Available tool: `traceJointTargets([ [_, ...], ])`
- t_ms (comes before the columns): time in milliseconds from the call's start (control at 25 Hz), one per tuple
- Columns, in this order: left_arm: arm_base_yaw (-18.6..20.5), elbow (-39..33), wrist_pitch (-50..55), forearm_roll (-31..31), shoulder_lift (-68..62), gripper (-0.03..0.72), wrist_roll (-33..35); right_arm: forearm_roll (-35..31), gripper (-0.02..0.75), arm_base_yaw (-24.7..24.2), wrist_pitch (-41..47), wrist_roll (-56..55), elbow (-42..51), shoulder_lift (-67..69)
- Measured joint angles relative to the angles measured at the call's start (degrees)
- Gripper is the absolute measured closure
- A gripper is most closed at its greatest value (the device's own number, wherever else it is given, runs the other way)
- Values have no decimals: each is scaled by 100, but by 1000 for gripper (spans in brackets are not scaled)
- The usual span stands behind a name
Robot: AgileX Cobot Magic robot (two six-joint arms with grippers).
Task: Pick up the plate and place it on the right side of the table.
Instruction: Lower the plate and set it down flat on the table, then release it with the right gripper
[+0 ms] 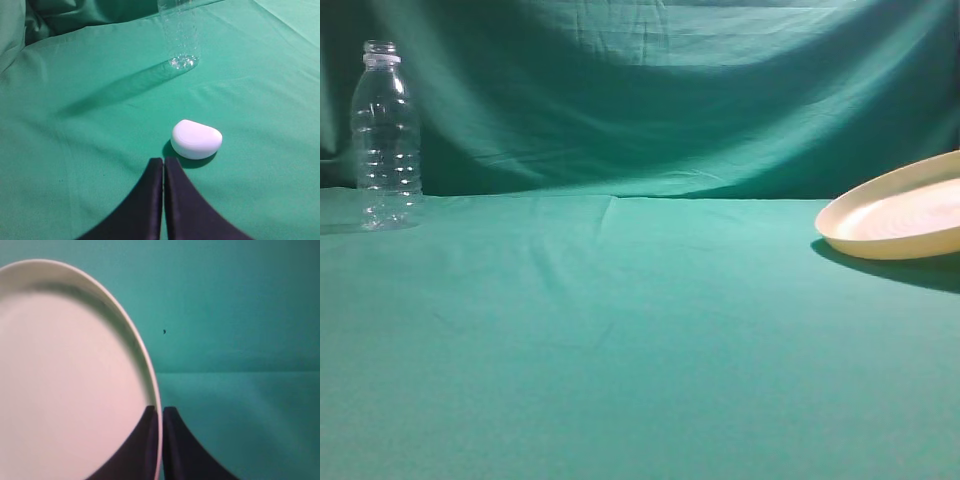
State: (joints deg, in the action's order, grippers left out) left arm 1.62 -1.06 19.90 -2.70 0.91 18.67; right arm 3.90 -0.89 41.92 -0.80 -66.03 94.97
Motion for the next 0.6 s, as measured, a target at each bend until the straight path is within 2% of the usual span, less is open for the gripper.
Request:
traceJointTargets([
  [360,0,0,0,0,0,688,0,-64,738,0,-594,95,267,761],
  [400,0,0,0,0,0,688,0,-64,668,0,-592,95,267,784],
  [480,0,0,0,0,0,688,0,-64,668,0,-592,130,267,797],
  [600,0,0,0,0,0,688,0,-64,509,0,-492,157,237,797],
])
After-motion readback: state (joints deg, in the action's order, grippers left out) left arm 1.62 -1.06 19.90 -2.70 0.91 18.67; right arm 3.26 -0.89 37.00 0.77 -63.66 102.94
